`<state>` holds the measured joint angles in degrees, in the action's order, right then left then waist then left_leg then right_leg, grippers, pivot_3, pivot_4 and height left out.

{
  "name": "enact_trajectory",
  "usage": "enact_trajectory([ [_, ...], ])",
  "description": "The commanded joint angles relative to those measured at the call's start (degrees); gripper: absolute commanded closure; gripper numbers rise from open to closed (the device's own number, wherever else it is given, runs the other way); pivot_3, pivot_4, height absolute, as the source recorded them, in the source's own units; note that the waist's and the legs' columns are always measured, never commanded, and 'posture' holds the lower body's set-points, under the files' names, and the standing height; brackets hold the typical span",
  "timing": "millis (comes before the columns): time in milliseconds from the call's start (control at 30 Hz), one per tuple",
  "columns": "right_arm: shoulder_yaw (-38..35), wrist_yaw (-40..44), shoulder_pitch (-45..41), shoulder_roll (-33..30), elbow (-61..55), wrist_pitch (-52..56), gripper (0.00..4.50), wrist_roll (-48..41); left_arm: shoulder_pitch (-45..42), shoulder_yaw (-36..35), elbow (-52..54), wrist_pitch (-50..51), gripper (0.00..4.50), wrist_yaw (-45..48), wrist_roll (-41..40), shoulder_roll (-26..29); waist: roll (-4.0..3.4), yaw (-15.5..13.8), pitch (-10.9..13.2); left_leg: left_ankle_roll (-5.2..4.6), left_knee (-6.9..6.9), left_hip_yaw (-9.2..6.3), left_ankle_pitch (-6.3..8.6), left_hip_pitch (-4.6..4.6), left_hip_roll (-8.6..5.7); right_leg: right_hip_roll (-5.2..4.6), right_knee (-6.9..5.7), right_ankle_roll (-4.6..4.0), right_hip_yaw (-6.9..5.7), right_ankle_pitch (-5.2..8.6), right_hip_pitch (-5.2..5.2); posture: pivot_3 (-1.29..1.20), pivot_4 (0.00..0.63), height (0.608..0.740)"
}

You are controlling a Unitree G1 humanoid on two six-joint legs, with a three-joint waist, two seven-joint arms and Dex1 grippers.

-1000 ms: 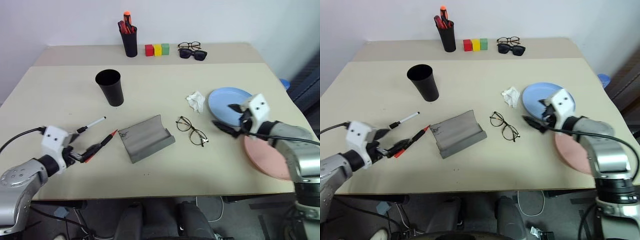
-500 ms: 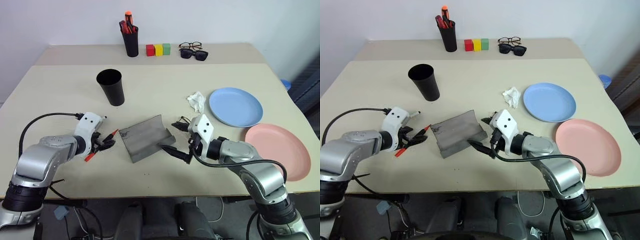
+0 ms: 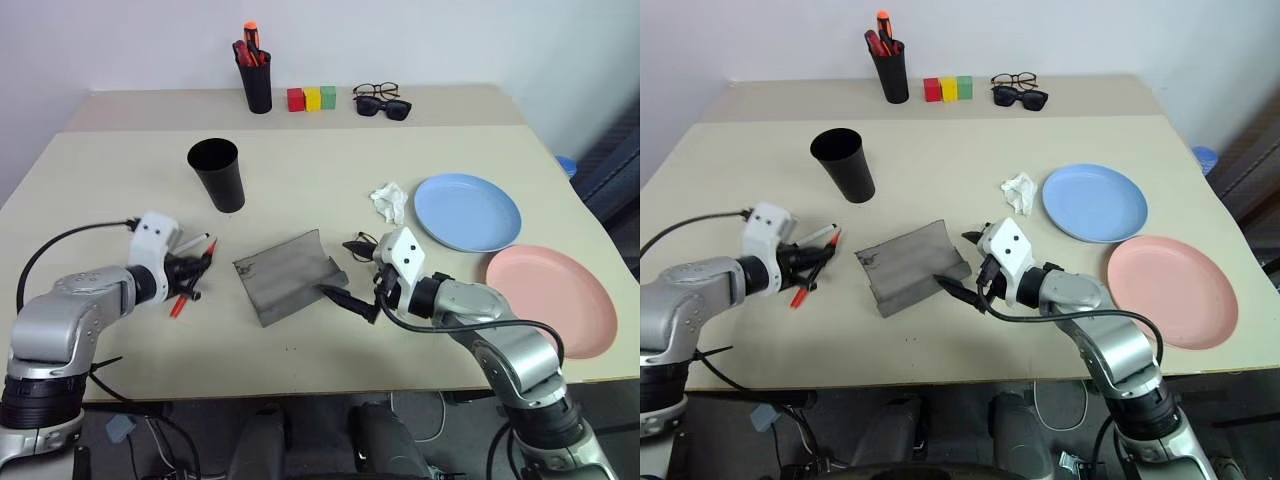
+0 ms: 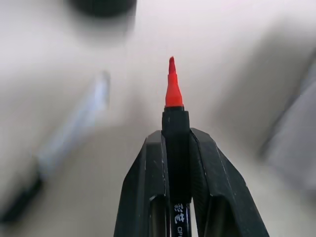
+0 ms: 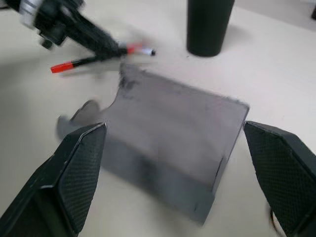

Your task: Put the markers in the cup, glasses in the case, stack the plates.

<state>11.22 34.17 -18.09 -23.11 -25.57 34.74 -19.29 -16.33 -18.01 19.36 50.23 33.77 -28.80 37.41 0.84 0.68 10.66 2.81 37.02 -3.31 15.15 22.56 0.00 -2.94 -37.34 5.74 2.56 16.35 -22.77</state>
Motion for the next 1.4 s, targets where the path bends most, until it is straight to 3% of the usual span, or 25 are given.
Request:
enact_trajectory([
  [33,0.5,-1.9,-4.2,3.1,1.5,-2.6,0.0,1.2,-6.8,-5.2,0.4,-7.1,4.47,-2.8,-2.4,-2.6,0.01,-0.2,0.0,0.01,0.01,-0.01,0.0,0.0,-0.02,-0.01,0.0,0.0,0.0,0.0,0.02,0.0,0.15,0.74],
  [167,0.2,-3.7,-10.7,8.4,7.0,-5.2,0.0,1.7,-24.9,-5.6,-12.0,-19.8,4.47,-16.9,3.0,-11.7,0.18,-0.6,0.0,0.01,0.12,-0.14,-0.01,0.0,-0.25,-0.03,0.01,0.07,-0.12,-0.04,0.14,0.0,0.15,0.74],
  [267,-0.2,-4.8,-15.1,11.7,11.6,-8.2,0.0,2.7,-31.0,0.8,-24.8,-33.3,4.47,-20.2,14.2,-12.3,0.21,0.1,0.0,0.01,0.12,-0.02,-0.01,0.02,-0.28,0.03,0.02,0.13,-0.02,-0.1,0.06,0.0,0.15,0.74],
  [367,0.3,-5.1,-17.8,13.9,14.9,-10.9,0.0,3.7,-36.3,3.6,-38.8,-46.1,4.47,-21.9,19.3,-13.3,0.21,0.4,0.0,0.01,0.01,0.1,-0.01,0.01,-0.28,0.04,0.02,0.13,0.03,-0.1,-0.09,0.0,0.15,0.74],
  [567,1.5,-4.8,-17.8,15.2,15.5,-12.8,0.0,5.0,-41.3,5.2,-58.2,-60.6,4.47,-21.3,21.7,-14.4,0.21,0.3,0.0,0.09,0.28,0.11,-0.08,0.91,-0.28,0.04,-0.41,0.13,0.04,-0.11,-1.08,0.0,0.15,0.74],
  [767,1.7,-5.6,-16.6,16.0,14.3,-12.4,0.0,5.5,-40.4,5.5,-65.7,-66.0,4.47,-19.1,21.1,-16.0,0.22,0.3,0.0,0.13,0.3,0.18,-0.11,0.95,-0.29,0.04,-0.66,0.13,0.04,-0.11,-1.25,0.0,0.15,0.74],
  [933,1.9,-5.7,-16.5,16.2,14.0,-12.2,0.0,5.6,-39.5,4.6,-66.0,-67.1,2.07,-18.8,20.1,-16.8,0.22,0.4,0.0,0.14,0.31,0.17,-0.12,0.95,-0.29,0.06,-0.7,0.13,0.04,-0.11,-1.25,0.0,0.15,0.74],
  [1100,2.2,-5.4,-16.5,15.9,13.8,-11.9,0.0,5.7,-37.6,1.5,-58.6,-63.5,2.07,-17.6,15.4,-14.9,0.21,0.6,0.0,0.14,0.3,0.16,-0.12,0.95,-0.27,0.06,-0.73,0.13,0.05,-0.11,-1.28,0.0,0.15,0.74],
  [1233,2.1,-5.3,-15.9,15.2,13.3,-11.4,0.0,5.8,-30.6,-0.4,-44.7,-53.0,2.07,-11.5,10.8,-7.6,0.22,1.8,0.0,0.16,0.27,0.14,-0.13,0.95,-0.24,0.08,-0.78,0.13,0.07,-0.11,-1.33,0.0,0.15,0.74],
  [1333,2.2,-5.0,-15.1,14.8,12.9,-11.4,0.0,5.8,-22.8,-1.6,-33.6,-41.3,1.18,-7.2,7.1,-0.5,0.2,2.6,0.0,0.18,0.19,0.15,-0.14,0.93,-0.22,0.1,-0.8,0.12,0.11,-0.1,-1.36,0.0,0.15,0.74],
  [1400,2.4,-4.8,-14.8,14.6,12.9,-11.4,0.0,5.8,-16.1,-0.8,-26.5,-30.8,0.25,-3.1,5.4,5.8,0.21,2.6,0.0,0.19,0.19,0.13,-0.15,0.93,-0.19,0.11,-0.81,0.11,0.1,-0.1,-1.37,0.0,0.15,0.74],
])
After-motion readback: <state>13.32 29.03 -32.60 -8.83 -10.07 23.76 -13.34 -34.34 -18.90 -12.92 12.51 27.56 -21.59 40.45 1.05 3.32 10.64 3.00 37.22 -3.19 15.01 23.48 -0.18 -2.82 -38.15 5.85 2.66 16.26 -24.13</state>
